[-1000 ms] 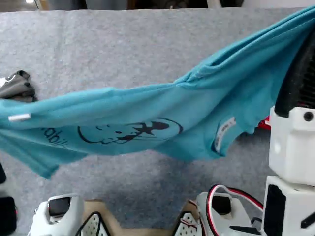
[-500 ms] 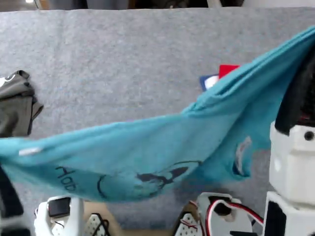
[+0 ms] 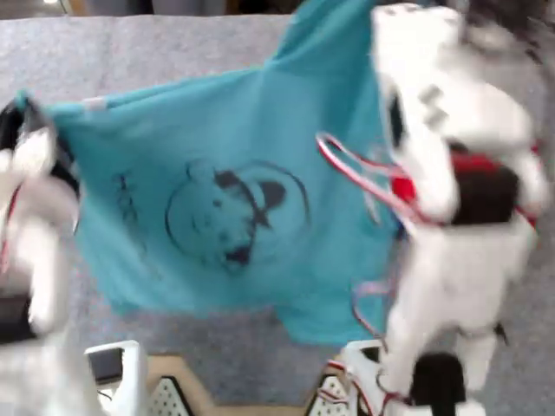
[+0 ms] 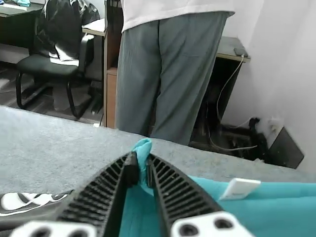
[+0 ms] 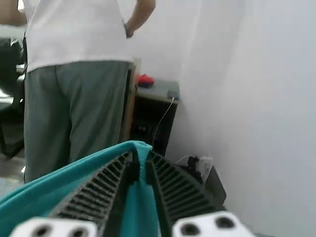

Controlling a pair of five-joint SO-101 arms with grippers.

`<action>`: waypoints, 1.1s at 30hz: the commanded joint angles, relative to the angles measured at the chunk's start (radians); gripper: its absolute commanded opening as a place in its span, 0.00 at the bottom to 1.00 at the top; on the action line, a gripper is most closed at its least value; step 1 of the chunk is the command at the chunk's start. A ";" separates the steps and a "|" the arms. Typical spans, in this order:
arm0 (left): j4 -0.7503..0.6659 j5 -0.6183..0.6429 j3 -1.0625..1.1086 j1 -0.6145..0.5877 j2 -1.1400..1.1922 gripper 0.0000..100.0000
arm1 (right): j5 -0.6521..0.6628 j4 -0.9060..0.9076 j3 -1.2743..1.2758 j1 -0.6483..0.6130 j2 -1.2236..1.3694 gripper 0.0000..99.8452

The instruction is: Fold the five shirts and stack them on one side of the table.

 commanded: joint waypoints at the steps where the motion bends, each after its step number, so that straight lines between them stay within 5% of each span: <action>1: -0.609 -0.008 0.292 -0.007 0.117 0.03 | 0.026 -0.244 0.105 -0.046 0.136 0.01; 5: -0.747 -0.006 0.163 -0.038 0.436 0.03 | 0.026 -0.354 0.035 -0.046 0.355 0.01; 15: -0.379 -0.002 -0.610 -0.058 1.108 0.03 | 0.025 -0.081 -0.553 -0.043 0.774 0.01; 21: -0.199 -0.008 -0.779 -0.058 1.223 0.03 | 0.029 0.135 -0.823 -0.041 0.935 0.01; 33: 0.238 -0.044 -0.786 -0.035 1.255 0.03 | 0.032 0.632 -1.050 -0.009 1.087 0.01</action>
